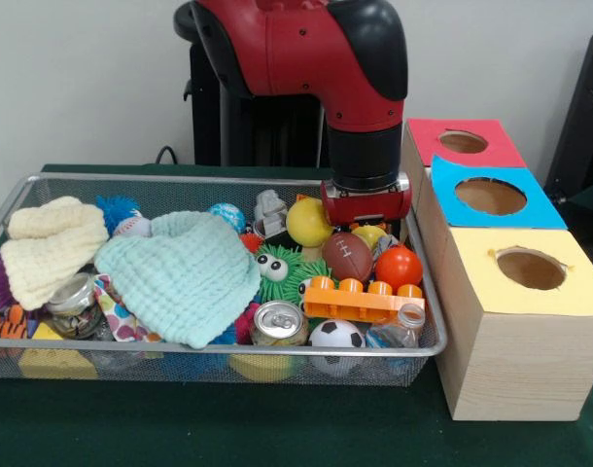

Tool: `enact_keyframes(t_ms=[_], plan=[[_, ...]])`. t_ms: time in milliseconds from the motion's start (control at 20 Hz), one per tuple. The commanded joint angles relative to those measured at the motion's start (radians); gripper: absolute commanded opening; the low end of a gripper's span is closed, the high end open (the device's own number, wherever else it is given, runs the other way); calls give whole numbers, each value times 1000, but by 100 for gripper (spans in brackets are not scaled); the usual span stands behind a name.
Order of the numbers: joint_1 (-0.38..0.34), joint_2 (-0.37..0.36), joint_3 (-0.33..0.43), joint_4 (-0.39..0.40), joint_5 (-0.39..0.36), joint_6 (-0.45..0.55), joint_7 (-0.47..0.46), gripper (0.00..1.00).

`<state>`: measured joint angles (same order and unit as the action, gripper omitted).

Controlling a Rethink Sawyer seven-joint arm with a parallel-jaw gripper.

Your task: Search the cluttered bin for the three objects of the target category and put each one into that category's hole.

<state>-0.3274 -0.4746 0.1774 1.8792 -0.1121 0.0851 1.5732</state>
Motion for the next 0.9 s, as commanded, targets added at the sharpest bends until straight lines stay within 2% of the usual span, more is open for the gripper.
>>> enact_keyframes(t_ms=[50, 200, 600, 750, 900], plan=[[-46, 32, 181, 50, -58, -131, 153, 100], [-61, 17, 201, 66, -66, -166, 169, 100], [-109, 26, 272, 87, -80, -185, 180, 100], [-111, 18, 271, 100, -81, -186, 182, 100], [-109, 17, 260, 106, -95, -234, 188, 100]])
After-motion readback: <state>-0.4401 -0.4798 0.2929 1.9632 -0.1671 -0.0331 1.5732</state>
